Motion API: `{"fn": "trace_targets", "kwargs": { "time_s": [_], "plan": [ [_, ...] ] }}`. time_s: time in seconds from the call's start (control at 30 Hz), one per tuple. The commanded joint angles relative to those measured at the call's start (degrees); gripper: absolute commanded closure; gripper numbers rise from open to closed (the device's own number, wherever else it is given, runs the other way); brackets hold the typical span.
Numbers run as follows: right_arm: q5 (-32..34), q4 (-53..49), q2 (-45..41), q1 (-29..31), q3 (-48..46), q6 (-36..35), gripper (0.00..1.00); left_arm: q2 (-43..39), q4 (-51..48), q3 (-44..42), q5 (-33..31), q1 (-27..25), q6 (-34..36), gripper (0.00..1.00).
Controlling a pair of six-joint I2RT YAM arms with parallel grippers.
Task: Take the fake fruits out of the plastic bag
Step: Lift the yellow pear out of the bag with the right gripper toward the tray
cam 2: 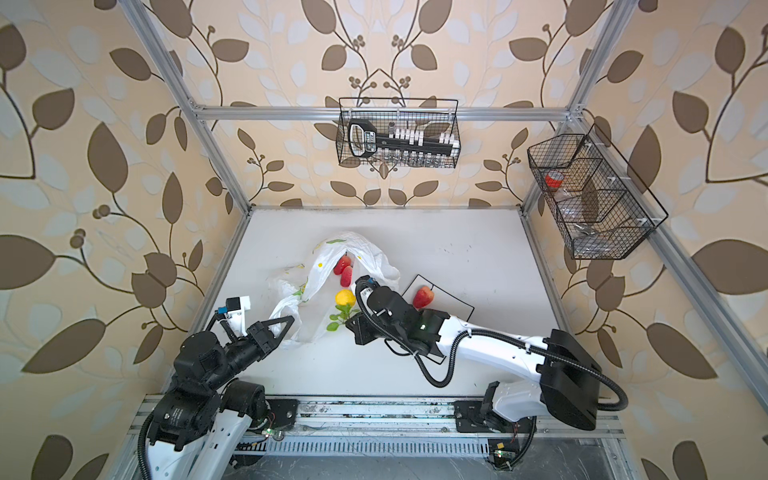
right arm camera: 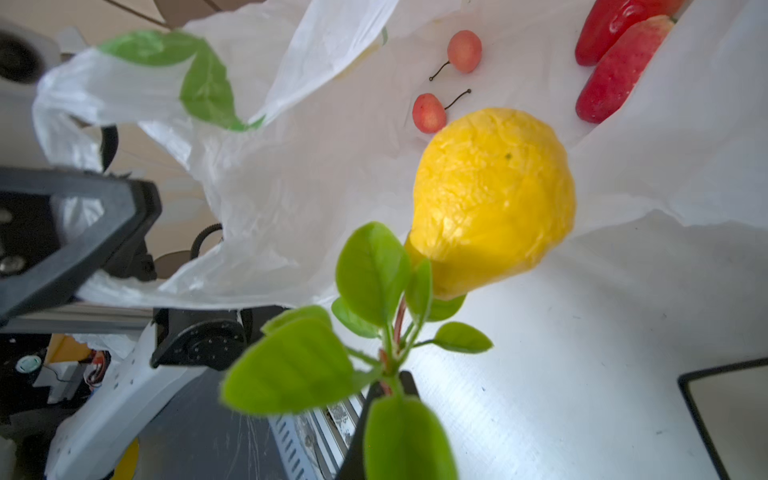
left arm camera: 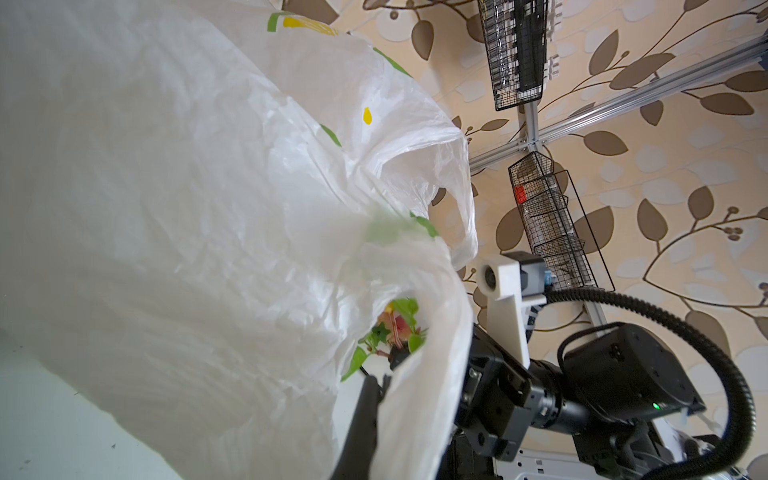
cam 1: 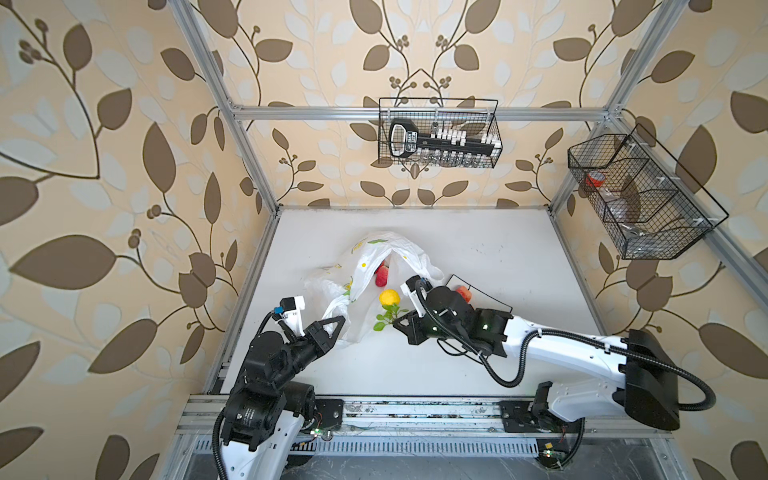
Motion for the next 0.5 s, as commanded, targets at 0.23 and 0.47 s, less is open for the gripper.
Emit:
{"fn": "trace_targets", "kwargs": {
  "time_s": [0.23, 0.47],
  "plan": [
    [16.3, -8.2, -17.8, 6.7, -11.6, -0.8, 0.91, -1.1, 2.8, -0.7, -0.3, -0.5, -0.2, 1.0],
    [22.5, -15.0, -21.6, -0.9, -16.8, 7.9, 0.92, -1.2, 2.3, -0.3, -0.1, -0.5, 0.0, 1.0]
  ]
}}
